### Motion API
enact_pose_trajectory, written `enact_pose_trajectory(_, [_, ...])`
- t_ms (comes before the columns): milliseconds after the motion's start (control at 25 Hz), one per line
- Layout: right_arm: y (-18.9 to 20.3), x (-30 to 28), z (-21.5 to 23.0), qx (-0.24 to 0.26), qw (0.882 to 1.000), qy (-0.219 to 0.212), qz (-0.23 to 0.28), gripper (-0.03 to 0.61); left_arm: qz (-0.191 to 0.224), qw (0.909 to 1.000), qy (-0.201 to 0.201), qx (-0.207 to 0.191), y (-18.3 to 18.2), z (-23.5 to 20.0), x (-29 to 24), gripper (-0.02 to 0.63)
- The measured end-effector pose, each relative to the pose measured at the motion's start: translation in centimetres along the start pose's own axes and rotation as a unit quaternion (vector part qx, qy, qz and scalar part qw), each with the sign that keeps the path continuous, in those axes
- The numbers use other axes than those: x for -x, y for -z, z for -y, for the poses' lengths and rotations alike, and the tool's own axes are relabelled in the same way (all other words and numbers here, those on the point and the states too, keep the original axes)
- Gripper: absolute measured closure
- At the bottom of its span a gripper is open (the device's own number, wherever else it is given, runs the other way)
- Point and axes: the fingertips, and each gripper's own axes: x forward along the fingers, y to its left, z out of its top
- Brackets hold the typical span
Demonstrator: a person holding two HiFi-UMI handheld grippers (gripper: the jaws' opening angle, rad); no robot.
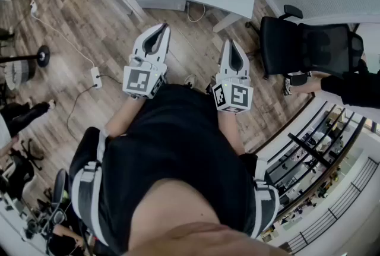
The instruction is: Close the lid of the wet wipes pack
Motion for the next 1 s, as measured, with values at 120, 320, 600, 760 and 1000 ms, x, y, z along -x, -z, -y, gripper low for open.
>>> enact_pose_trajectory(120, [0.1, 0.1, 0.0, 0.002, 1.000, 0.002, 0.000, 0.557, -0.012, 0.9999, -0.009, 0.002, -0.2, -0.1, -0.1, 0.584])
enact_pose_trajectory(320, [0.2, 0.3, -0.2, 0.003, 1.000, -0.003, 0.000, 0.557, 0.000, 1.0000, 0.001, 0.005, -0.3, 0.5, 0.2, 0.584])
enact_pose_trajectory(600, [-0.6, 0.8, -0.6, -0.007, 1.000, 0.004, 0.014, 0.557, -0.004, 1.0000, -0.001, 0.009, -0.5, 0.2, 0.7, 0.584])
enact_pose_trajectory(760, [-0.4, 0.7, -0.6, -0.010, 1.000, 0.009, 0.014, 0.423, 0.000, 0.9999, 0.005, 0.013, -0.4, 0.1, 1.1, 0.584])
enact_pose_trajectory(1000, [0.6, 0.2, -2.1, -0.004, 1.000, 0.024, -0.001, 0.419, -0.009, 0.9996, 0.015, 0.020, 0.2, -1.6, 2.1, 0.584])
